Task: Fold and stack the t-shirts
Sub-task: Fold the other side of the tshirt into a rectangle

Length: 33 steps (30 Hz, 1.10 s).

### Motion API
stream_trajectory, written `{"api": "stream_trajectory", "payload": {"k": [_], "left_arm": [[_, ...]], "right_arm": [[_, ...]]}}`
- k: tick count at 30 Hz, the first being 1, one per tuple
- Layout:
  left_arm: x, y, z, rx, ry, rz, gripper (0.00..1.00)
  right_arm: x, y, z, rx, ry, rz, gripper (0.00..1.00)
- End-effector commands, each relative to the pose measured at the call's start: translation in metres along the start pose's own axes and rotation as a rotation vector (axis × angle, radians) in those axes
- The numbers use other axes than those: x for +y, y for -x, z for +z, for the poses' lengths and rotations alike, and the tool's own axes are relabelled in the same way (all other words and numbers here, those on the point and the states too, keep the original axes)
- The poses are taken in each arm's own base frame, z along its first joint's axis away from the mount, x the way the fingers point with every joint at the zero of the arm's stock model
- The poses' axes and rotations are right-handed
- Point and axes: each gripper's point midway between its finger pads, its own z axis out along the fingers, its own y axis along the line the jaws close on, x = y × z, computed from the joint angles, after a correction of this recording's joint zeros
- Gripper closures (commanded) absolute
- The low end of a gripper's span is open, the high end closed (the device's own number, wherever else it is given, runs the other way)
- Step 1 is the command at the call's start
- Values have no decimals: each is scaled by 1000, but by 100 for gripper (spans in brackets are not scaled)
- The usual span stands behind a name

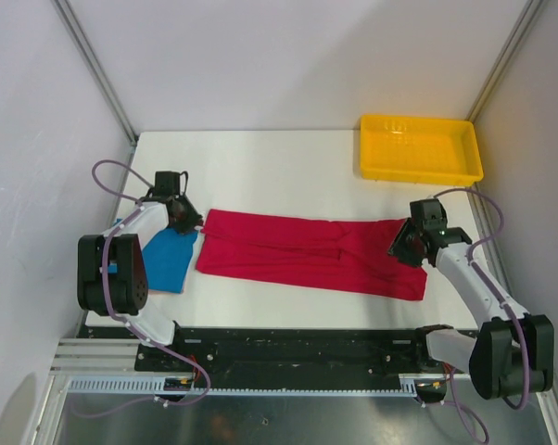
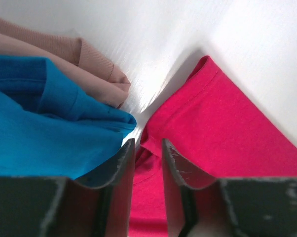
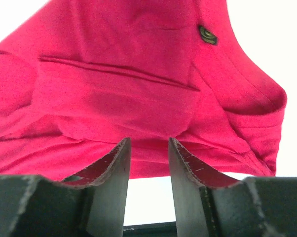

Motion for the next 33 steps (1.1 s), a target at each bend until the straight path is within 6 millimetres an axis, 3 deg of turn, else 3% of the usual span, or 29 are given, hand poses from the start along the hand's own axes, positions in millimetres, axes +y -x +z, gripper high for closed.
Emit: {"api": "stream_trajectory", "payload": {"k": [1, 5, 12, 17, 23, 33], "left_arm": [[-6, 7, -11, -24, -47, 24, 57], [-17, 14, -21, -46, -90, 49, 47], [-37, 12, -32, -49, -151, 129, 49], [-46, 9, -36, -42, -183, 163, 49], [-56, 3, -40, -35, -210, 189, 50], [-67, -9, -37, -7, -226, 221, 51]], "right_arm": [[45, 29, -27, -125, 182, -88, 56], [80, 36, -26, -152, 262, -175, 53], [127, 47, 13, -160, 289, -304, 51], [132, 51, 43, -155, 199, -346, 51], [125, 41, 67, -126, 110, -370, 51], [128, 36, 75, -134, 73, -392, 52]]}}
